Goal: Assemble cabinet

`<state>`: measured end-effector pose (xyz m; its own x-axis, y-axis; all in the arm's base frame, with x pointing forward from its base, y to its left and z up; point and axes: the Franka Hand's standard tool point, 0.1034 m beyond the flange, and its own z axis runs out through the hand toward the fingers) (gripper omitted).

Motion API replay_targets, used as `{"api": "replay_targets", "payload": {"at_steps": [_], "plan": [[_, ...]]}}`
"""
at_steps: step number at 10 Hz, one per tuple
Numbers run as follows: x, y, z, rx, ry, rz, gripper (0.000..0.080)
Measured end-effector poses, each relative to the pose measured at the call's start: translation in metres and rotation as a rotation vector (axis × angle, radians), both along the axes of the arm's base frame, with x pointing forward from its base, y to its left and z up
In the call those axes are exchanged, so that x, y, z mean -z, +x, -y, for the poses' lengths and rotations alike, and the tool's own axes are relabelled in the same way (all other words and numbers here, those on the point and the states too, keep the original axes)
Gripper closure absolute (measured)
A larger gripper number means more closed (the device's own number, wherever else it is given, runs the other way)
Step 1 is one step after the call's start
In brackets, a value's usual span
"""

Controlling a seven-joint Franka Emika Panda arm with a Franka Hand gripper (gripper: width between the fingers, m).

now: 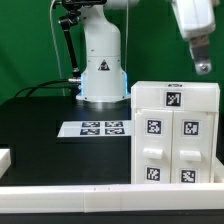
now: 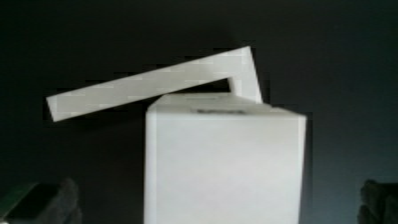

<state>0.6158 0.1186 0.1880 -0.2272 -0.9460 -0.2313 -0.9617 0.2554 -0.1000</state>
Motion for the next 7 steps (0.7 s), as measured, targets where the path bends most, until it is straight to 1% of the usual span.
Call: {"api": "replay_targets", "payload": {"at_steps": [7], "plan": [[0.0031, -0.0005, -0.0001, -0.017, -0.005, 0.000, 0.0003]]}}
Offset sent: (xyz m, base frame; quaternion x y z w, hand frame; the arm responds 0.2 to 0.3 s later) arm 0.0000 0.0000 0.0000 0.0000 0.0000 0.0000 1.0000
